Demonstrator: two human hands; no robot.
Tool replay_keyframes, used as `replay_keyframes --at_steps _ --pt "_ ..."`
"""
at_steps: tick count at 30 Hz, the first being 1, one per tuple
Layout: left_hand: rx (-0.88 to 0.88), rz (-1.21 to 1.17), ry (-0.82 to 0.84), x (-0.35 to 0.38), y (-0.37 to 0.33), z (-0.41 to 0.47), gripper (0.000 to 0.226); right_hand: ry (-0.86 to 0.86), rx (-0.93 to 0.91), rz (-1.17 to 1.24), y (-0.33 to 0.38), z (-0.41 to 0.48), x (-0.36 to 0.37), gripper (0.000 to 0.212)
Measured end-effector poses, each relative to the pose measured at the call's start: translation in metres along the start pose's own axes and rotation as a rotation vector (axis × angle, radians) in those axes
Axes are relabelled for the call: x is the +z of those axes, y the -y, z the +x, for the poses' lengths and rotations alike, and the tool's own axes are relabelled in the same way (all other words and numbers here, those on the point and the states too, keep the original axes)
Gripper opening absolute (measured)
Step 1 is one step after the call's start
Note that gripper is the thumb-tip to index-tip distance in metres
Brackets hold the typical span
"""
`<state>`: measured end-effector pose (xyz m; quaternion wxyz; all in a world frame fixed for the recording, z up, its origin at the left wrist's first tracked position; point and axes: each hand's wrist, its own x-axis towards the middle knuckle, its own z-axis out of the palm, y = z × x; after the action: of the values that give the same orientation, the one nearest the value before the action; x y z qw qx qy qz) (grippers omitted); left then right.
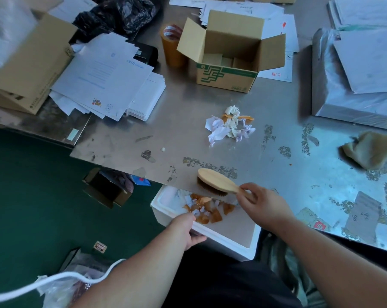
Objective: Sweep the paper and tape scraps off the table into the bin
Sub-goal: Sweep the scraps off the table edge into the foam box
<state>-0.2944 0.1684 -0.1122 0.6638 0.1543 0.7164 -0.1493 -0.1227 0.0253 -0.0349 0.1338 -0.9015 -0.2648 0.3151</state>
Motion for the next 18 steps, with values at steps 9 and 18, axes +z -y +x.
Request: replay_keyframes --at_steps 9,18 --pt "-0.01 0.036 -0.006 -0.015 -0.01 -0.001 0.024 -0.159 0.056 0.048 0.016 0.029 -0.006 0.035" --pt "-0.038 0.04 0.004 -0.022 -0.019 0.004 0.028 -0.227 0.013 -0.005 0.044 0.087 -0.028 0.037"
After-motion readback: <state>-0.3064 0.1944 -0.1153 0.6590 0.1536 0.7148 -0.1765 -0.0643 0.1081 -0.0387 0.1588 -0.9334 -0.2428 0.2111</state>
